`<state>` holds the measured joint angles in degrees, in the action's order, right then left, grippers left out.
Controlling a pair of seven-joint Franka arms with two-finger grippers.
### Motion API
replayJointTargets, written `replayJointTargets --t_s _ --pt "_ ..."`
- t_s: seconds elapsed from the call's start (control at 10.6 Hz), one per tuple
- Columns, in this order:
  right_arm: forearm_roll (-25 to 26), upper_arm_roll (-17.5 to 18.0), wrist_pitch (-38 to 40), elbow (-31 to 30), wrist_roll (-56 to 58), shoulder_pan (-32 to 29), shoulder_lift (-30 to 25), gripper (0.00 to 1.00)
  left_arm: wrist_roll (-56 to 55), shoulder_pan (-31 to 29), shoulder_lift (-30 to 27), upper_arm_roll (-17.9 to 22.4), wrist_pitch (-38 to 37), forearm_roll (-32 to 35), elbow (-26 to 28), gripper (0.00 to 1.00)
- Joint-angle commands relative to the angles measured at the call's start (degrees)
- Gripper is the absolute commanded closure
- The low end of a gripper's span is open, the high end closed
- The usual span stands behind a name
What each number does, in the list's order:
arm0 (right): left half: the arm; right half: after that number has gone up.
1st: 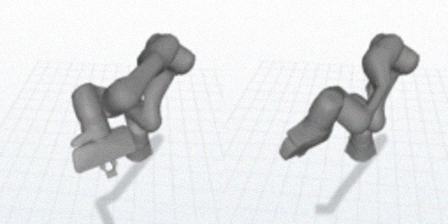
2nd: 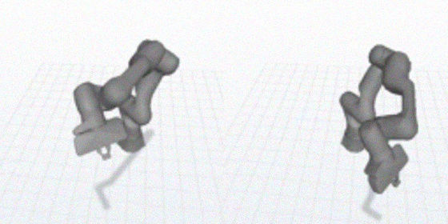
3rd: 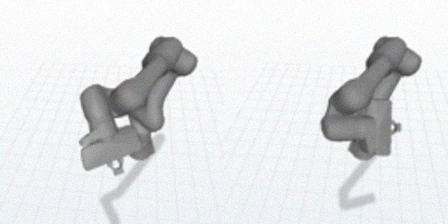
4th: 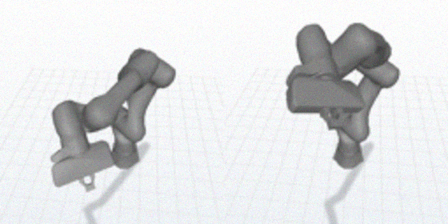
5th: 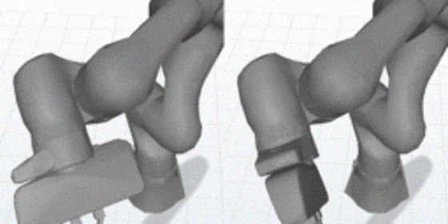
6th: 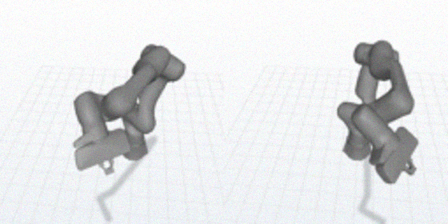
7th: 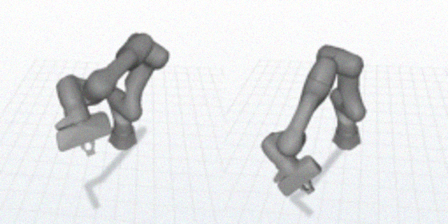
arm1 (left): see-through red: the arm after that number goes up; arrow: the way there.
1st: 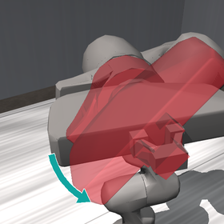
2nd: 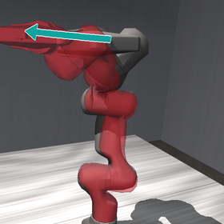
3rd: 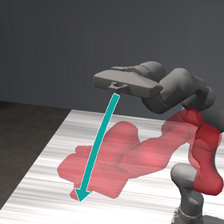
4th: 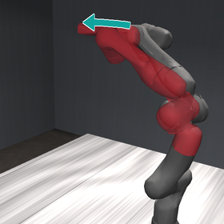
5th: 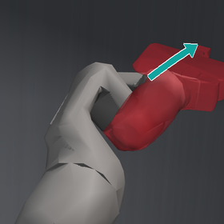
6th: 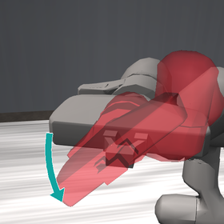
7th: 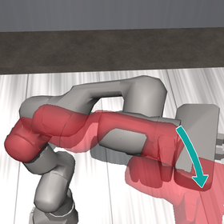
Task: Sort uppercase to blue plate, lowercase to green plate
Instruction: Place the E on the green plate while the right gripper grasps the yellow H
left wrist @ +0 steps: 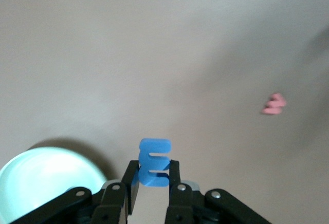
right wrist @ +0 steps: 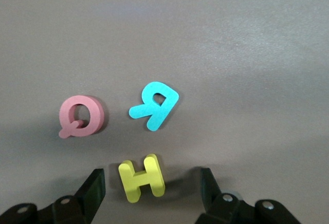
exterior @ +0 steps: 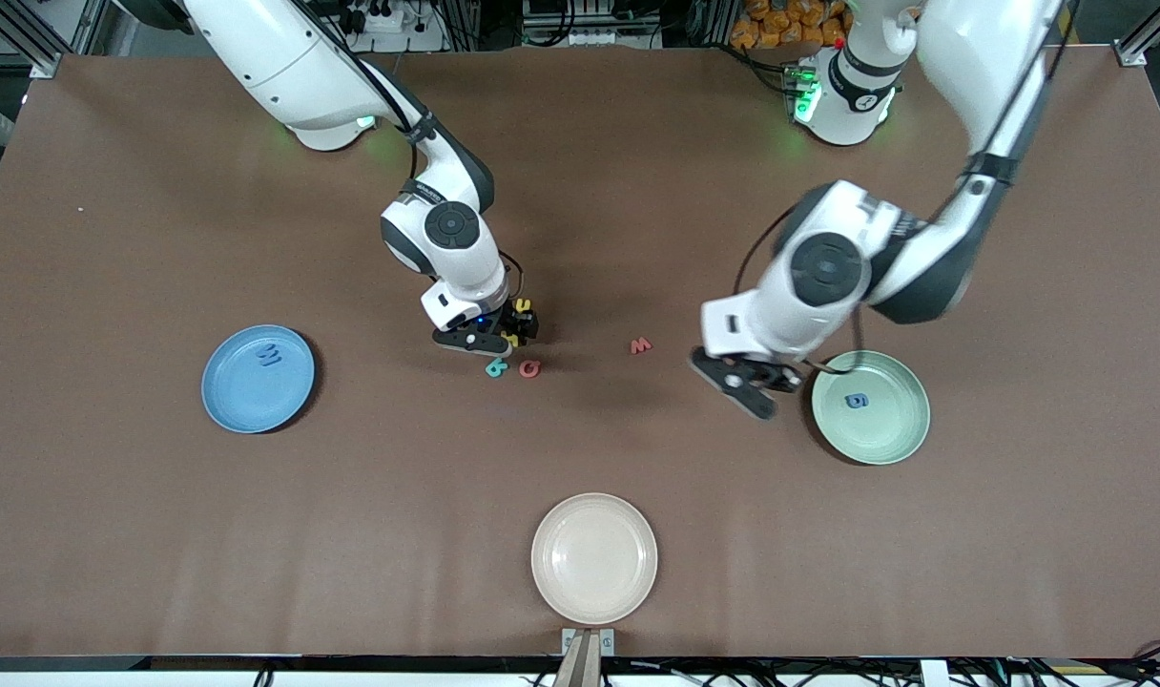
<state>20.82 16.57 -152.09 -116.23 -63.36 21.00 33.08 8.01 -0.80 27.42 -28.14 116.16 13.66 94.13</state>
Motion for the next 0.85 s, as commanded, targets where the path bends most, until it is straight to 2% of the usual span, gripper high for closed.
replayJointTargets --t_s 0.0,0.09,0.28,0.56,0.75 --pt "2.72 -0.13 0.39 1.62 -0.80 0.53 1.28 0.26 2.00 -7.25 -1.40 -0.69 -2.17 -2.06 0.44 1.00" --pt "3.08 -0.13 0.31 1.62 -0.80 0.53 1.46 0.36 3.14 -9.89 -1.23 -0.51 -2.17 -1.89 0.36 1.00" --pt "4.14 -0.13 0.30 1.62 -0.80 0.53 1.54 0.43 3.51 -16.21 0.78 -0.16 -2.17 -1.54 0.97 1.00" --pt "4.14 -0.13 0.39 1.62 -0.80 0.45 1.63 0.50 3.07 -20.72 4.12 0.28 -2.17 -1.18 1.58 1.00" --pt "4.05 -0.13 0.30 1.62 -0.80 0.45 1.63 0.52 2.02 -21.35 6.85 0.37 -2.17 -1.27 2.02 1.00"
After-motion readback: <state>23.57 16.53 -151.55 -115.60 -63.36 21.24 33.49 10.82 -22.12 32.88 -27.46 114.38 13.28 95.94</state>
